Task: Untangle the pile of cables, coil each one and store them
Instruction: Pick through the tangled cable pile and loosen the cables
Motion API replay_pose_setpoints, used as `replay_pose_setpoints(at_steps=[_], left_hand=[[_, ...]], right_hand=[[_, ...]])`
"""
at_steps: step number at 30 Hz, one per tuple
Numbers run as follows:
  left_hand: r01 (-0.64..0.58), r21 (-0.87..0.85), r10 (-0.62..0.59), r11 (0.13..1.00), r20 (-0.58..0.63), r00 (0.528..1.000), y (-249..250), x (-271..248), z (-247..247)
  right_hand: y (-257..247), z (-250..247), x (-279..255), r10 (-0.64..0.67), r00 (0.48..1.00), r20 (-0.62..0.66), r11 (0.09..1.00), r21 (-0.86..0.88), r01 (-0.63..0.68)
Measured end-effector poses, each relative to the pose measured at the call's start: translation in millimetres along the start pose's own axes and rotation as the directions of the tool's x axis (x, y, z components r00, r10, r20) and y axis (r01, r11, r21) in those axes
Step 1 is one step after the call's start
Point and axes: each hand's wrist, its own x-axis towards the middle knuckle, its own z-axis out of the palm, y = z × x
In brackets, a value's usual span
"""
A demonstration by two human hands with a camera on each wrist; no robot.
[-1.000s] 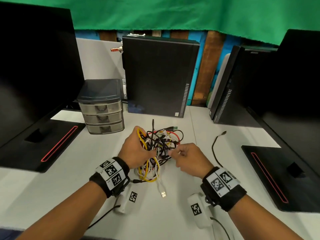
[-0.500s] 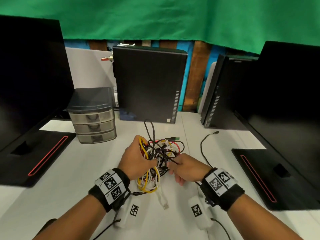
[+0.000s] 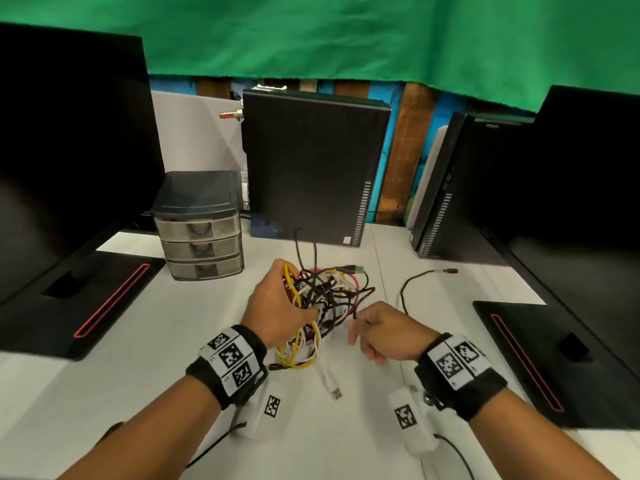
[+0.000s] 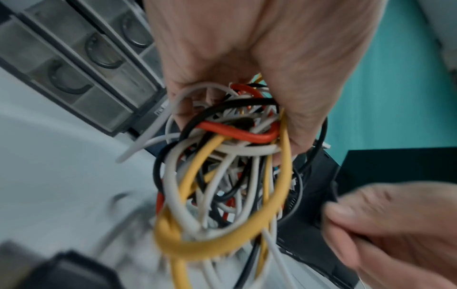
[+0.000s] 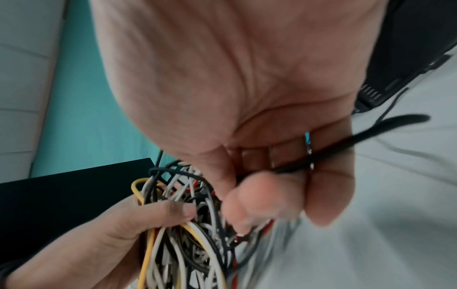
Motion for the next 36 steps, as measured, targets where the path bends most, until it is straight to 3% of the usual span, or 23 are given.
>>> replay_pose_setpoints(at_steps=[3, 6, 11, 20, 24, 28, 30, 33, 34, 36], left_hand=[[0.01, 0.001, -0.01, 1.0, -0.04, 0.999, 0.2, -1.3, 1.3], [0.067, -0.042, -0.071, 0.997, -0.093, 0.993, -5.5, 4.0, -8.3], [0.113, -0.091, -0.123, 0.989, -0.12, 0.985, -7.7, 9.4, -17.7], [0.009, -0.181, -0.01, 0.983, -0.004, 1.0, -4.1, 5.5, -10.6], [-0.066, -0.131, 0.085, 0.989, 0.139, 0.987, -3.7, -1.1, -1.5], [-0.149, -0.059, 0.157, 0.987, 0.153, 0.976, -3.8, 4.1, -17.9], [-0.177, -0.051, 0.183, 0.983, 0.186, 0.965, -4.2, 10.0, -29.2], [-0.253, -0.07, 0.262, 0.965, 0.238, 0.935, -3.4, 12.2, -32.2], [-0.288, -0.063, 0.295, 0.956, 0.244, 0.924, -2.4, 10.8, -29.8], [-0.344, -0.058, 0.347, 0.937, 0.265, 0.9, 0.9, 6.0, -23.6]], right_hand=[[-10.9, -1.3, 1.1, 0.002, 0.998, -0.055, 1.0, 0.005, -0.002], [-2.6, -8.7, -10.8, 0.027, 0.982, -0.187, 0.993, 0.119, -0.005], [23.3, -18.7, -22.3, 0.026, 0.9, -0.436, 0.963, 0.253, 0.095], [24.6, -4.1, -5.6, -0.064, 0.949, -0.309, 0.958, 0.246, 0.145], [11.5, 7.5, 5.5, -0.168, 0.928, -0.332, 0.962, 0.15, 0.228], [11.1, -6.3, -12.0, -0.214, 0.956, -0.203, 0.962, 0.125, 0.242], [12.6, -24.3, -22.3, -0.191, 0.934, -0.303, 0.958, 0.151, 0.245], [7.7, -45.4, -20.5, -0.172, 0.841, -0.513, 0.952, 0.132, 0.276], [3.4, -47.4, -15.8, -0.186, 0.827, -0.531, 0.956, 0.095, 0.277], [-10.7, -43.0, -5.6, -0.213, 0.849, -0.484, 0.963, 0.04, 0.265]])
